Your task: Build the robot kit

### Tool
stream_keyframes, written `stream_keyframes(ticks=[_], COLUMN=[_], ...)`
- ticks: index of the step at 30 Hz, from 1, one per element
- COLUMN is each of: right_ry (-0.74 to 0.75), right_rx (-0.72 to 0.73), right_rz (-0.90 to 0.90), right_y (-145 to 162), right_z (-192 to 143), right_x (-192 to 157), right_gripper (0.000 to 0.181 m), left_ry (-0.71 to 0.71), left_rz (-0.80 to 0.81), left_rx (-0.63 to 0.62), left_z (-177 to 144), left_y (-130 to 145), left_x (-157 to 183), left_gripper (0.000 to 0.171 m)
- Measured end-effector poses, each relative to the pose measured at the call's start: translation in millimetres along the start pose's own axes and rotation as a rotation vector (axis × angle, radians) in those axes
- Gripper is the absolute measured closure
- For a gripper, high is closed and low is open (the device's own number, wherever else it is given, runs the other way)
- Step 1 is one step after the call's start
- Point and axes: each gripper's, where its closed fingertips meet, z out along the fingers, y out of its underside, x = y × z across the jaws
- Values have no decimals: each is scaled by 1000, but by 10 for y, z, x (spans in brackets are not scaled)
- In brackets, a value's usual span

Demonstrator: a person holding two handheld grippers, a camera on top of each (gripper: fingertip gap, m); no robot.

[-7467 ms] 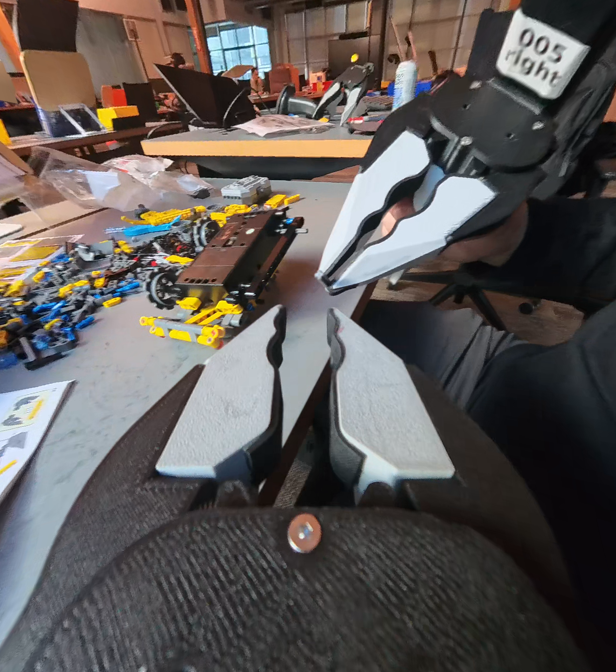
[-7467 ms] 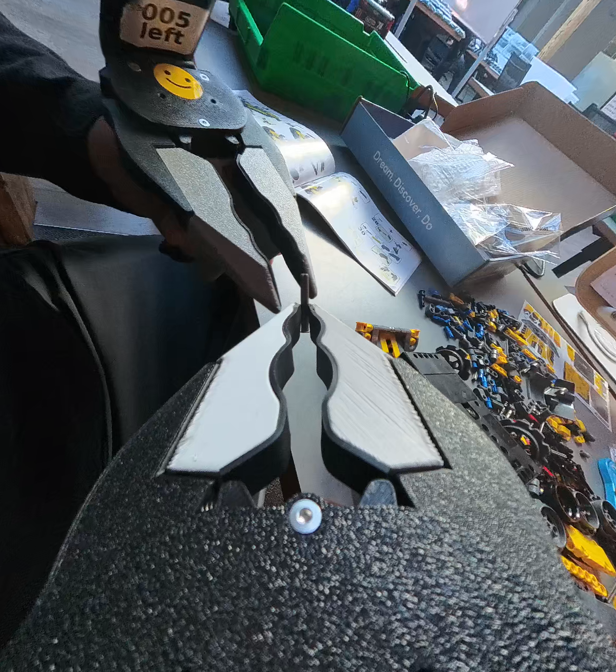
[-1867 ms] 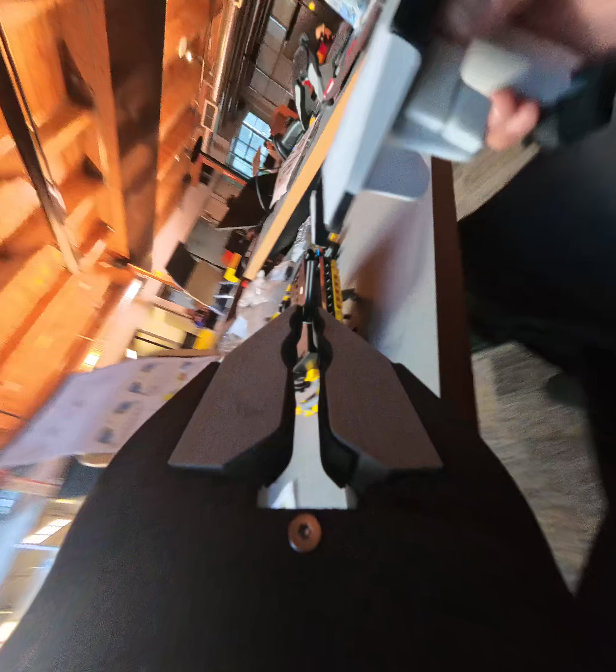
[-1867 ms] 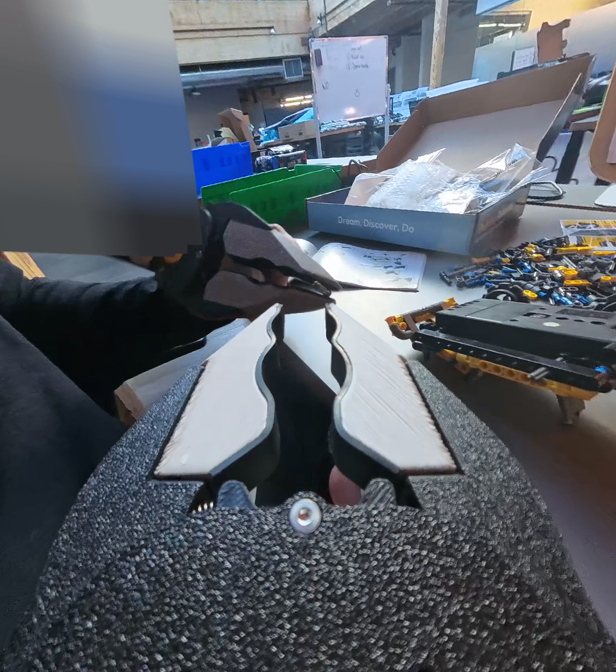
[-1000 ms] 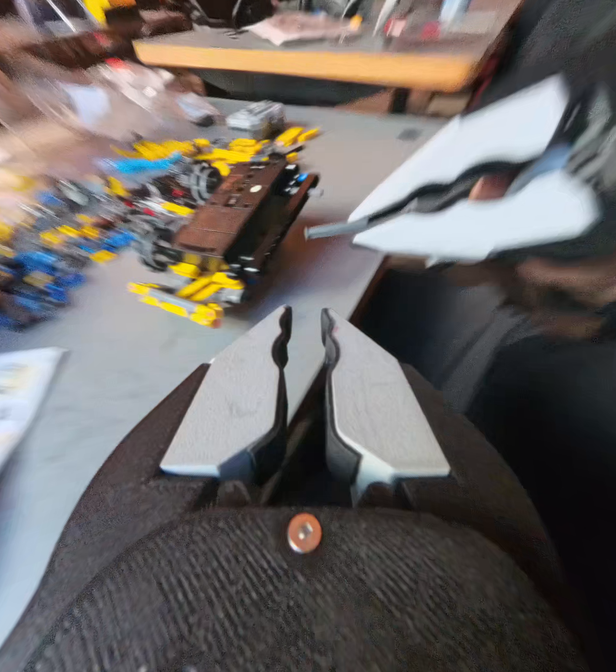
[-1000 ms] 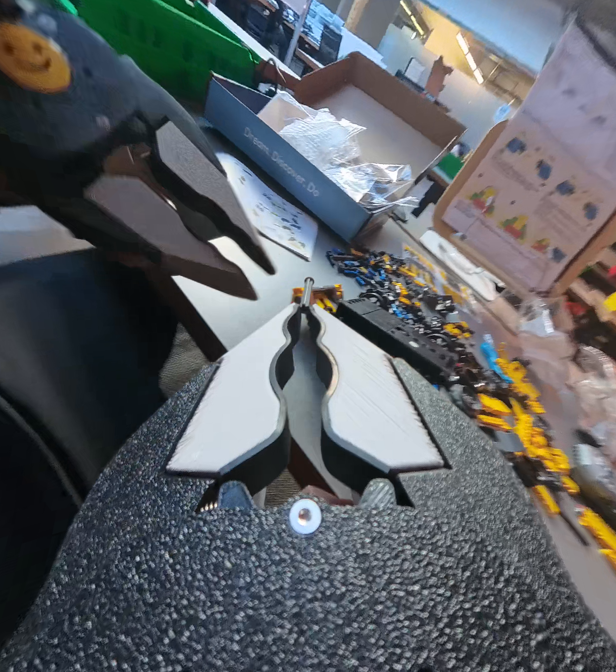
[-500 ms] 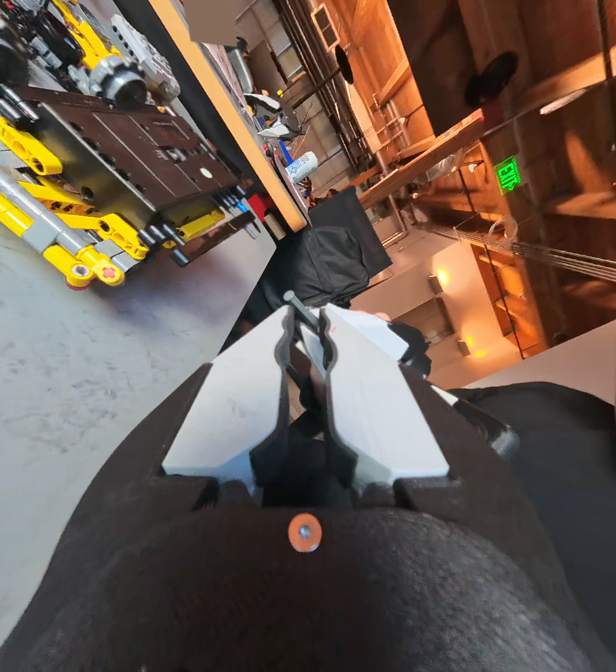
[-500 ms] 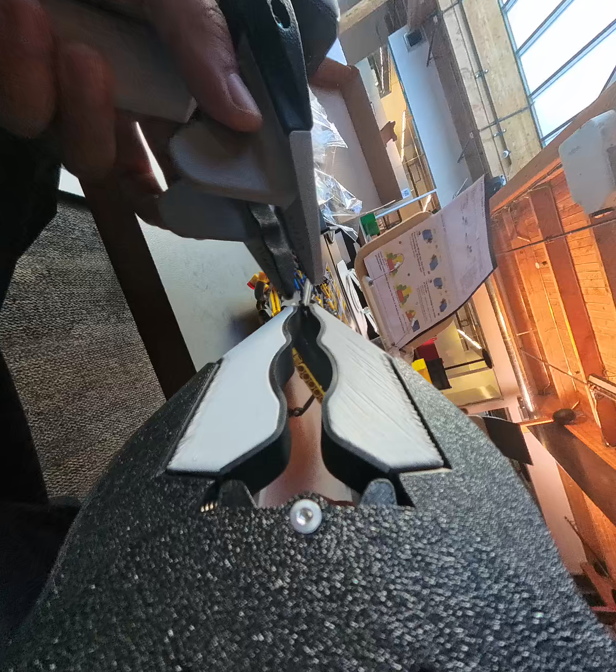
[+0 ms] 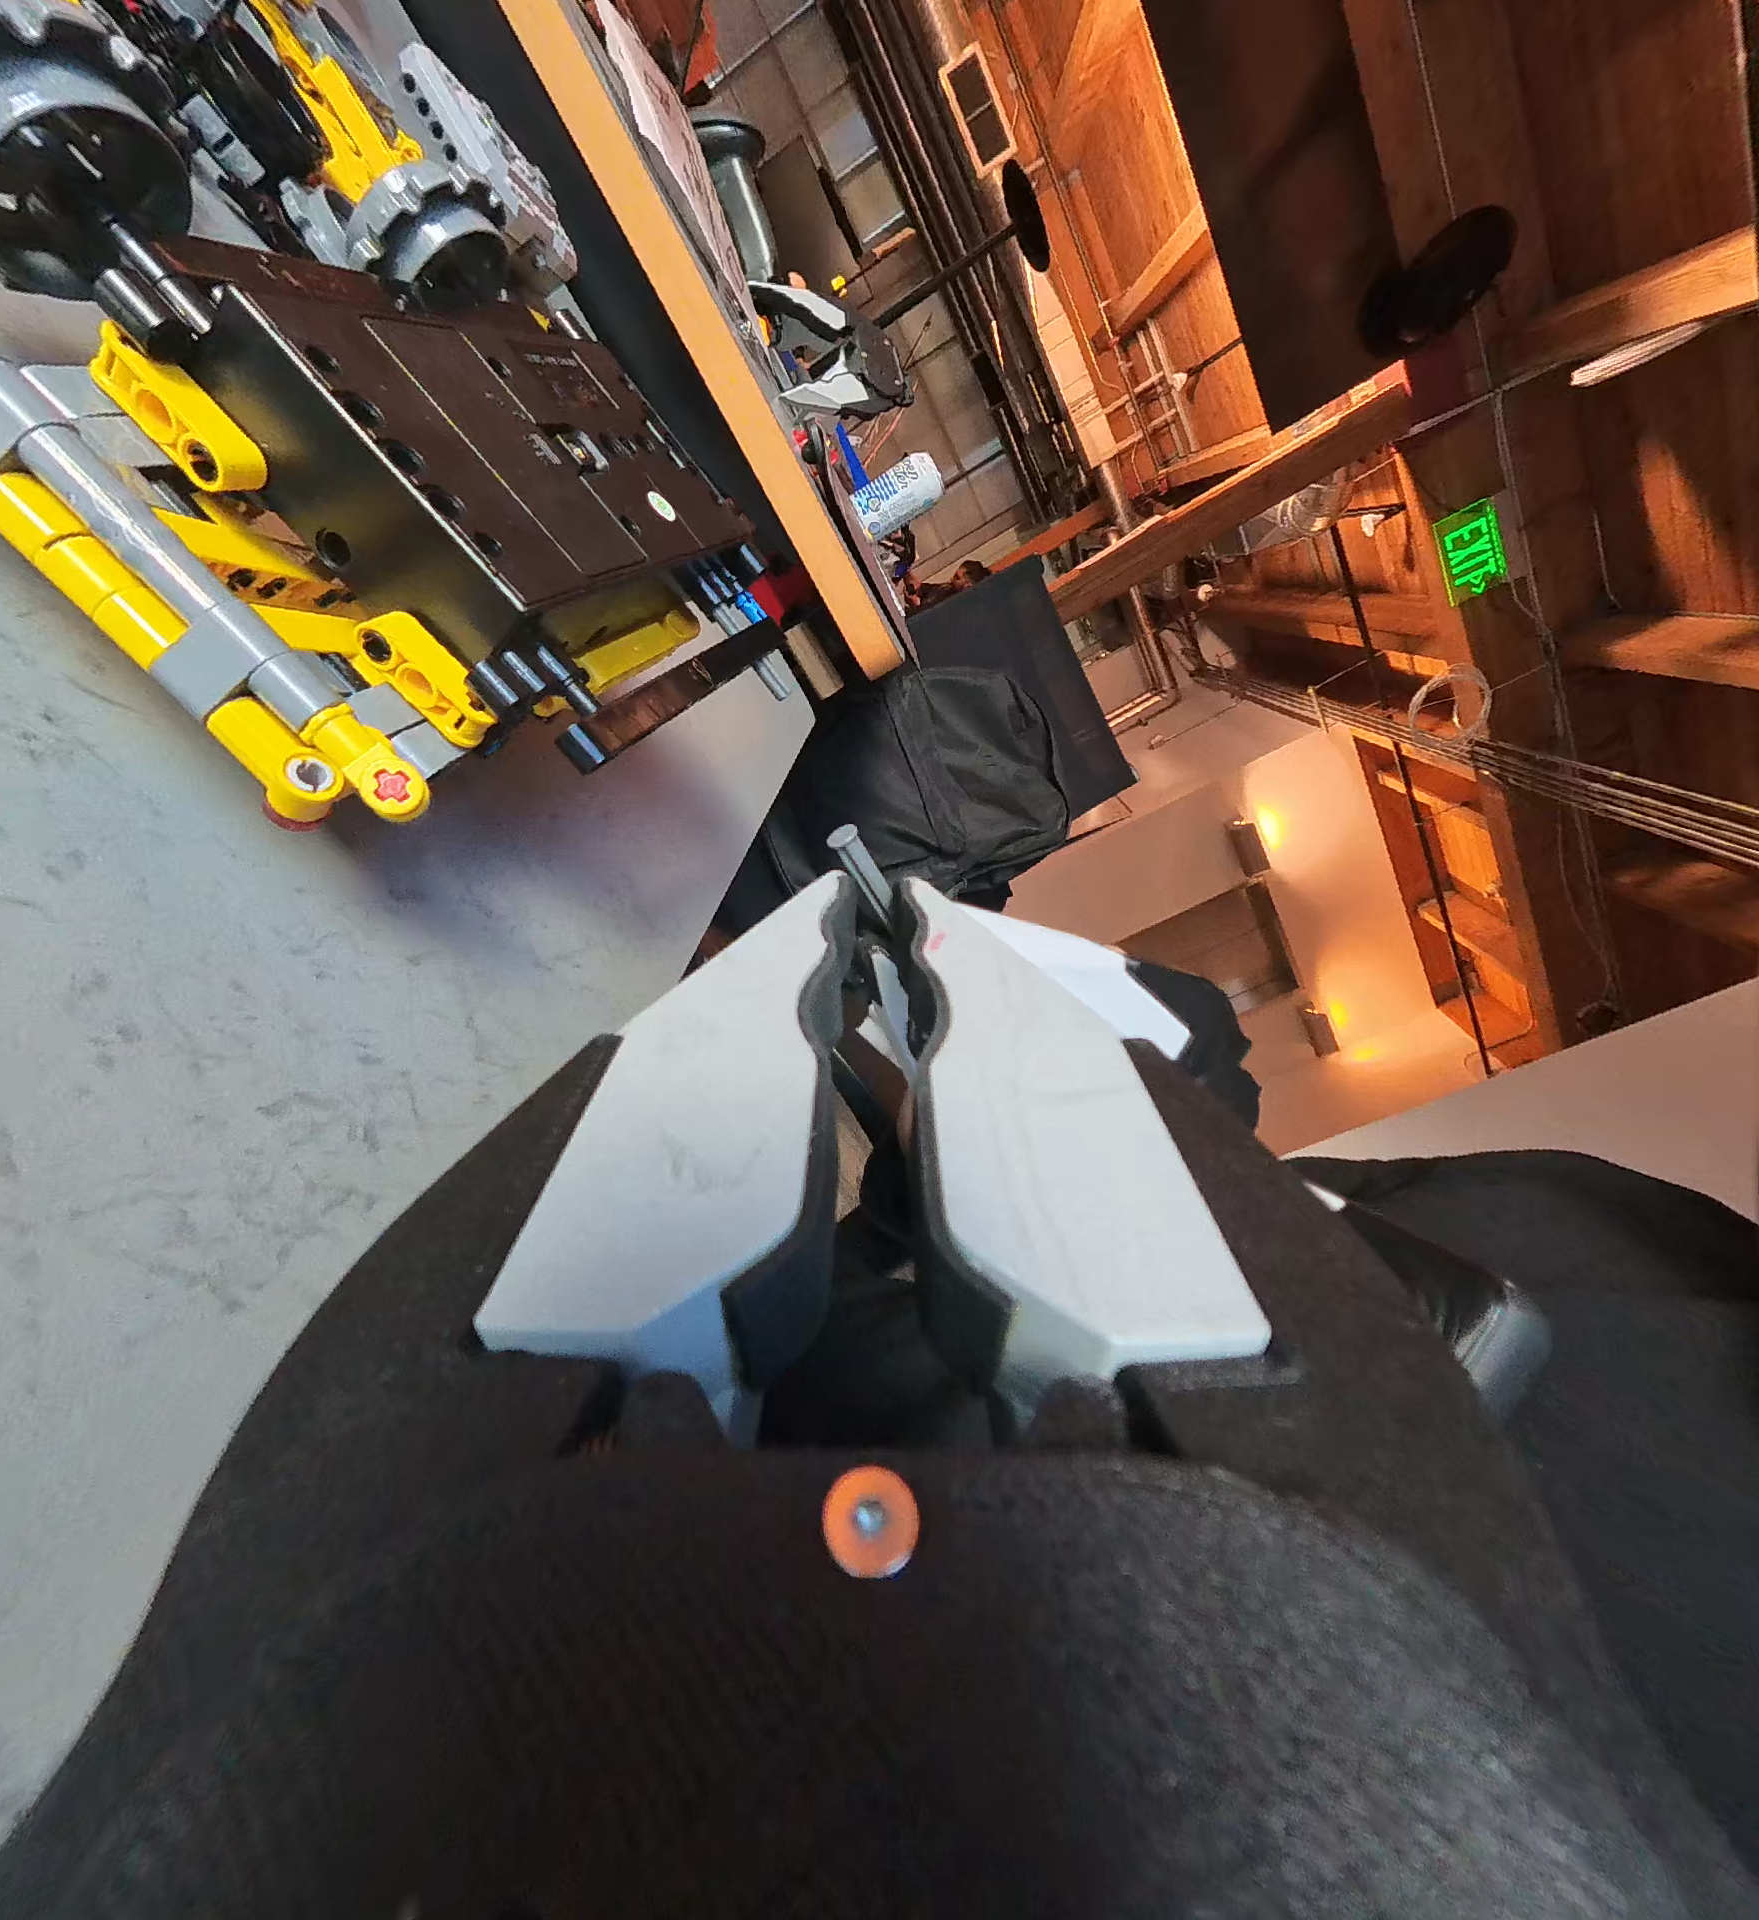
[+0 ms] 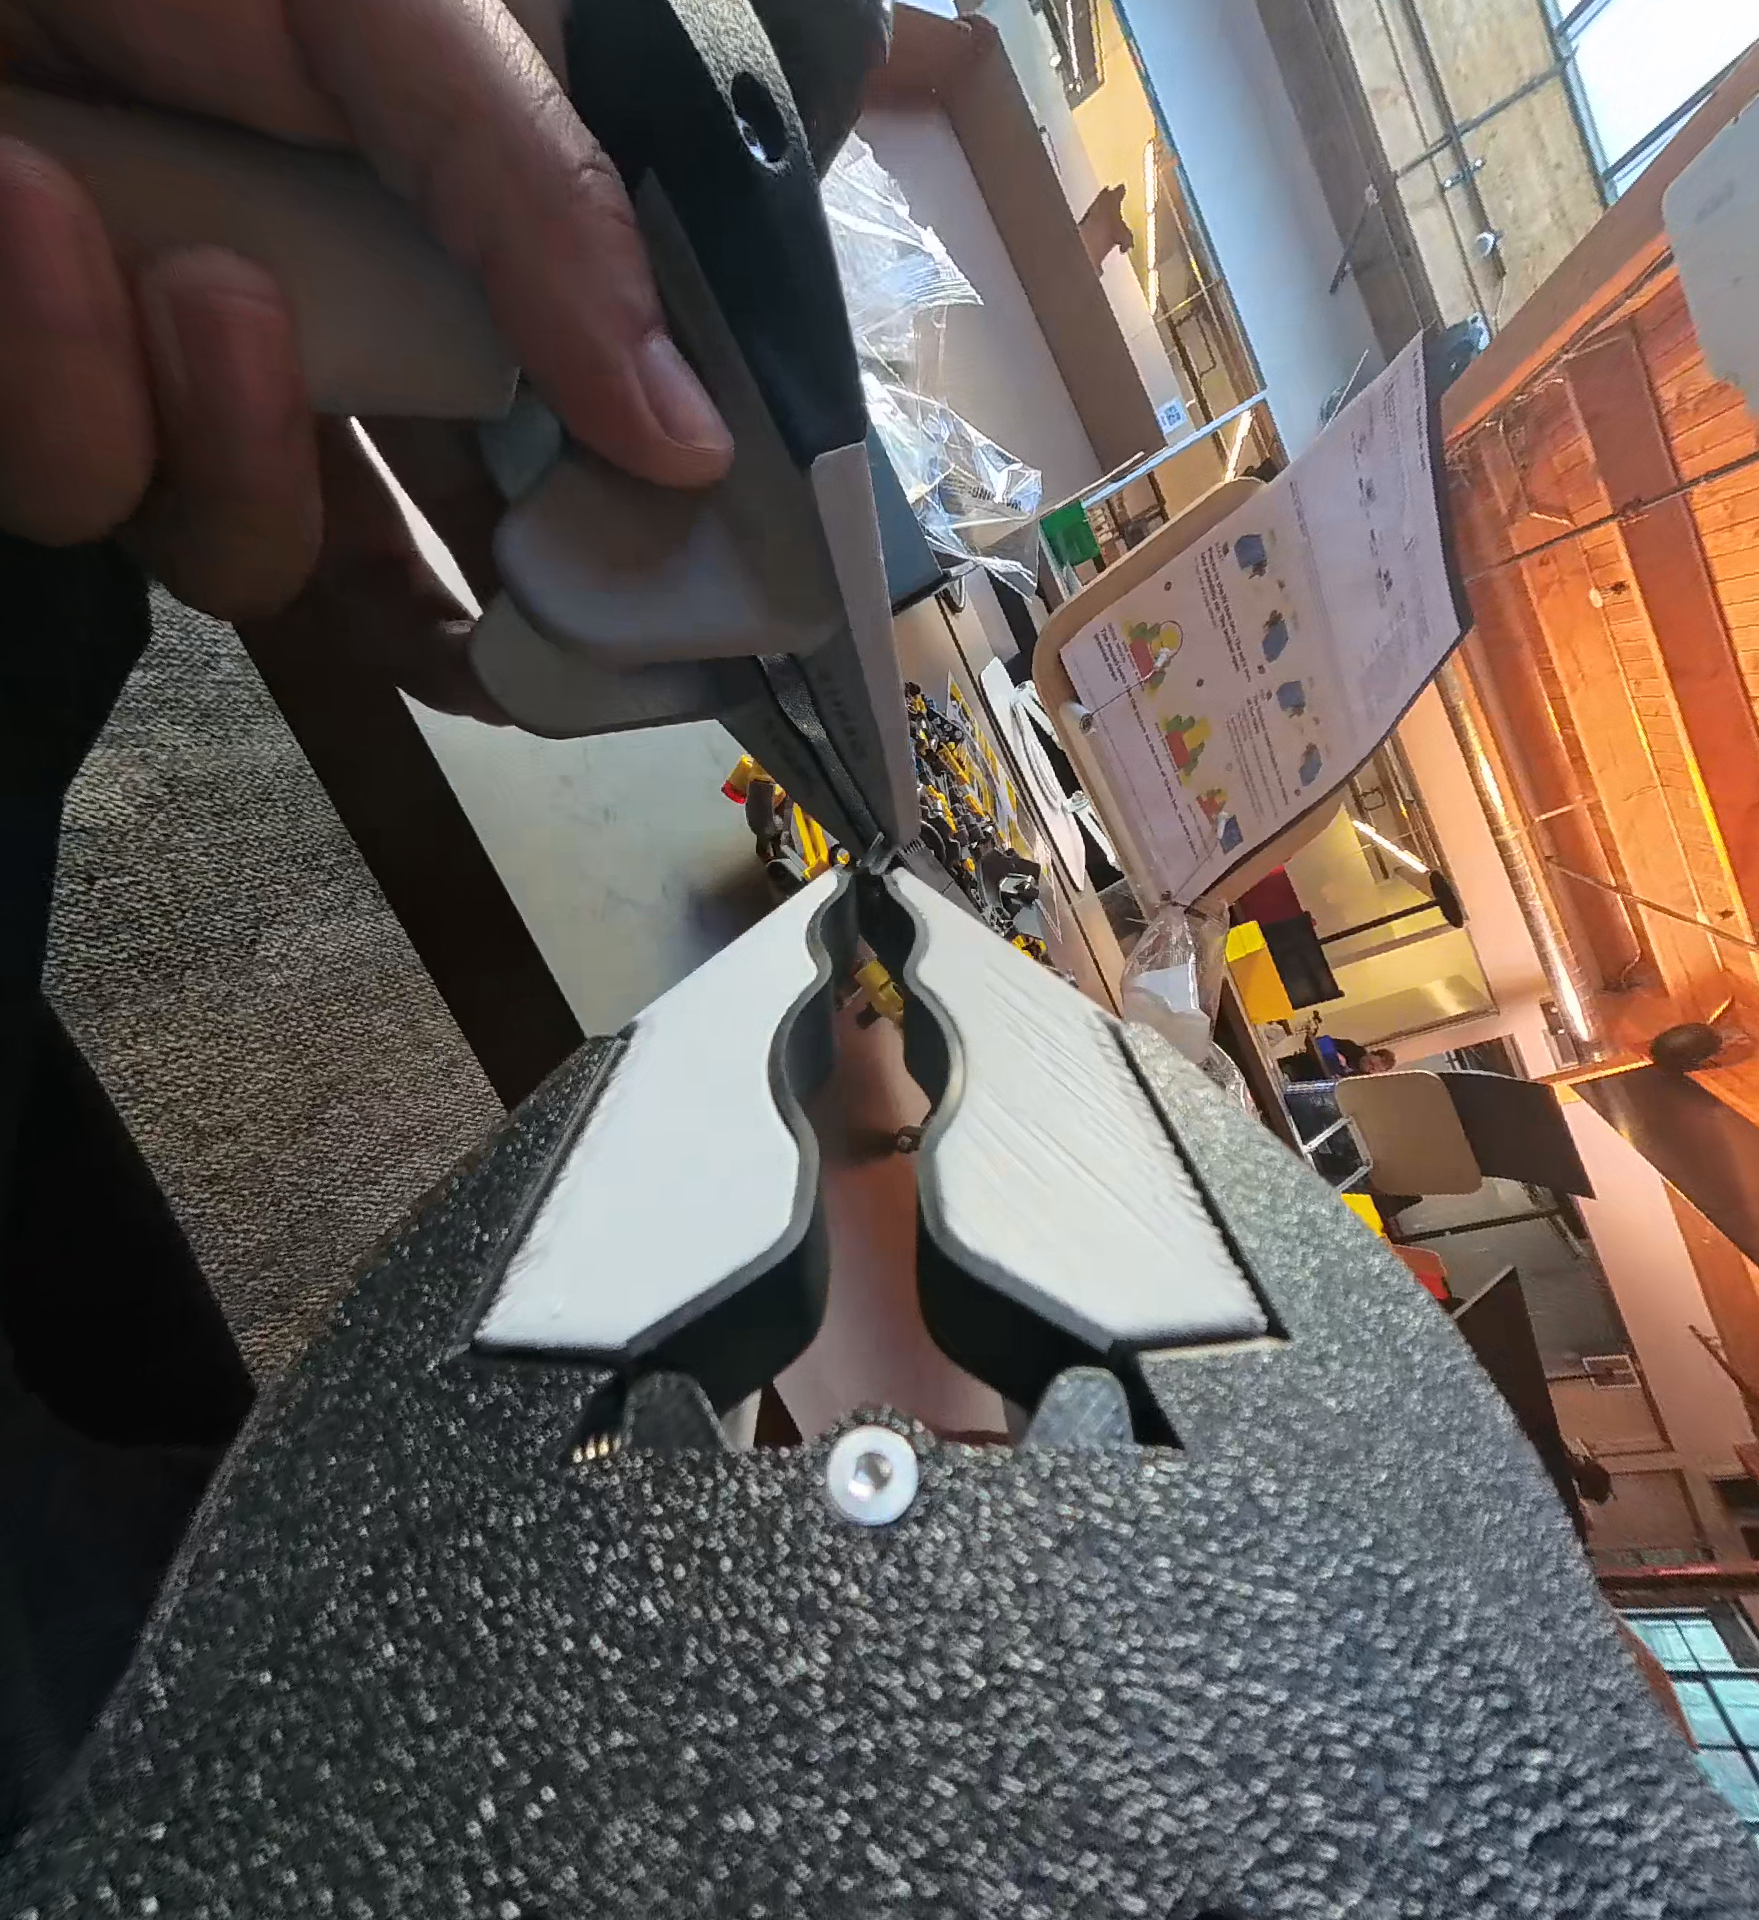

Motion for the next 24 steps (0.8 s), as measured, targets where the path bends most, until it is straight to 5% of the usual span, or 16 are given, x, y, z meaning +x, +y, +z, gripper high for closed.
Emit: stream_keyframes(ticks=[13, 19, 22, 24], right_ry=[-58, -227, -347, -368], right_rx=[51, 52, 80, 113], right_rz=[31, 422, 605, 651], right_y=[-88, 132, 103, 30], right_z=[-15, -28, 2, 13], right_x=[-122, -110, -108, -47], right_gripper=[181, 181, 134, 128], left_ry=[-15, -28, -15, -5], left_rz=[18, 7, -11, -25], left_rx=[28, 85, 87, 96], left_z=[-54, -141, -119, -107], left_y=[-40, -109, -100, -91], left_x=[-57, -75, -58, -34], left_gripper=[171, 171, 171, 171])
